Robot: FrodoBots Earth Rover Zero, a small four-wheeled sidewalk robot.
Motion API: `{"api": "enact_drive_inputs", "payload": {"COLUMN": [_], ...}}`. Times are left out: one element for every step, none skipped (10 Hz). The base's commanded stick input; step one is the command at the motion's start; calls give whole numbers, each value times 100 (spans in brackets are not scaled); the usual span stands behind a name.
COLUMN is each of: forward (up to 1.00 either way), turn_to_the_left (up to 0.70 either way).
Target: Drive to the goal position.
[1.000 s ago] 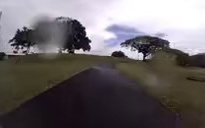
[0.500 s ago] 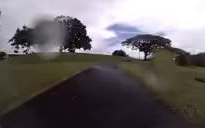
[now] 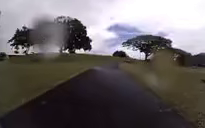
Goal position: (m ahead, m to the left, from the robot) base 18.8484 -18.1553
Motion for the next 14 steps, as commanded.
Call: {"api": "enact_drive_inputs", "payload": {"forward": [85, 85, 85, 85, 85, 85, 85, 85, 85, 85, 85, 85, 85, 85], "turn_to_the_left": [0, 0, 0, 0, 0, 0, 0, 0, 0, 0, 0, 0, 0, 0]}}
